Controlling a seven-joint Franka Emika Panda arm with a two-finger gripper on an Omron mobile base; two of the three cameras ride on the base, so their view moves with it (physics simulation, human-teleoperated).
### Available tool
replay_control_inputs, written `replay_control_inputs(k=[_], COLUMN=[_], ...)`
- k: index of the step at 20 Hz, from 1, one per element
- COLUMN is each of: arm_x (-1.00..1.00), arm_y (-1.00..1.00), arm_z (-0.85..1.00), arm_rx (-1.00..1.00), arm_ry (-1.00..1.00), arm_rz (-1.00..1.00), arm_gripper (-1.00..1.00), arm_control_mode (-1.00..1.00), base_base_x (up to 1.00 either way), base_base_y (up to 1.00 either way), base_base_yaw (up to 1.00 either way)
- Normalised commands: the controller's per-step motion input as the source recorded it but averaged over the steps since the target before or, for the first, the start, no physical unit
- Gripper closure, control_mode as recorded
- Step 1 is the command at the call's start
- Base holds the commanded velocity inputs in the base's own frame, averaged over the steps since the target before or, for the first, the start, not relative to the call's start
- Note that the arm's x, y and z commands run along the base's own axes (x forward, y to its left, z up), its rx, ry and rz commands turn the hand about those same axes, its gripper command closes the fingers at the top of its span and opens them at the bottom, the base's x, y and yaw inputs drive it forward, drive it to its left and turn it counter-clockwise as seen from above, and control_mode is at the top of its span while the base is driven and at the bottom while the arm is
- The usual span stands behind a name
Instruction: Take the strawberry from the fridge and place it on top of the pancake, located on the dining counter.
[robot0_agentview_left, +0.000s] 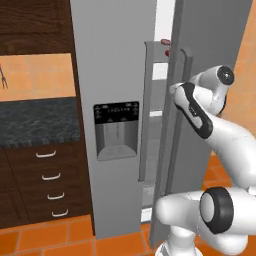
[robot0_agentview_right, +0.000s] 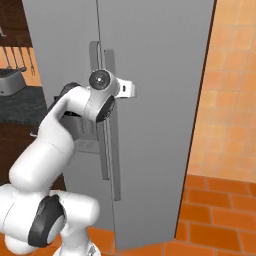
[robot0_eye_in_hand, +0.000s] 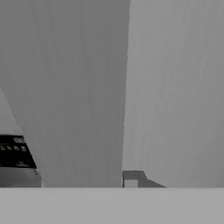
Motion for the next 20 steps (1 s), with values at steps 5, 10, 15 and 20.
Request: replay_control_inputs(k=[5,10,15,20], arm_x=[-0.6,-0.14,-0.6,-0.41], arm_y=[-1.0,-1.0,-1.0,-1.0], arm_z=[-0.03,0.0,0.0,0.0], arm_rx=[0.11,0.13,0.16,0.13], arm_ry=[0.01,0.0,0.0,0.05], arm_rz=[0.0,0.0,-0.05,-0.1], arm_gripper=[1.0,1.0,1.0,-1.0], arm_control_mode=[-1.0,-1.0,-1.0,-1.0], base_base_x=[0.0,0.0,0.0,0.0], base_base_y=[0.0,0.0,0.0,0.0], base_base_yaw=[0.0,0.0,0.0,0.0])
